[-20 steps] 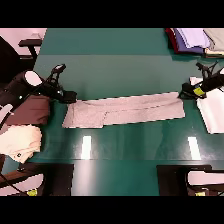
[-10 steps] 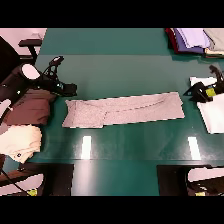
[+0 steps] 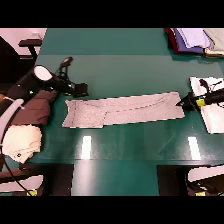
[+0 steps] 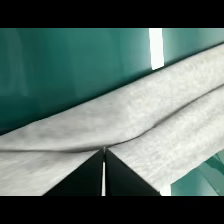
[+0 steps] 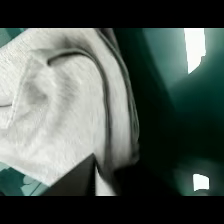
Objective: Fold the shirts.
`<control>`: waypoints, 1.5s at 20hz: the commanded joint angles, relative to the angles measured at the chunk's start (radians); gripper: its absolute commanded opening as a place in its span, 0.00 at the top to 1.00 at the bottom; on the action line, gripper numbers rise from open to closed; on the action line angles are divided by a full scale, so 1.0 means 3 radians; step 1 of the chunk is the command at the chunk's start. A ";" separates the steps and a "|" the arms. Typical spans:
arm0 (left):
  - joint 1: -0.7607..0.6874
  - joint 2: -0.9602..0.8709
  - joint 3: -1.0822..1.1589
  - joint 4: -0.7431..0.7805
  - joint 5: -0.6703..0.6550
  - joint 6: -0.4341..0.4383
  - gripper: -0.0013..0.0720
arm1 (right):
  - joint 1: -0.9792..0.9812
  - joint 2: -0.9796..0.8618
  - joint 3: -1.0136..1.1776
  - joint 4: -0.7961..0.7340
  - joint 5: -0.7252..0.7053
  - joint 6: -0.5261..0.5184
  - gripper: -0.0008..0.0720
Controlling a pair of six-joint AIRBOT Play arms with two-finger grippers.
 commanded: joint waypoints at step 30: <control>-0.0303 -0.0707 0.1680 0.0493 -0.0575 -0.0155 0.95 | 0.2546 0.1213 0.1367 0.0811 -0.0215 0.0278 0.97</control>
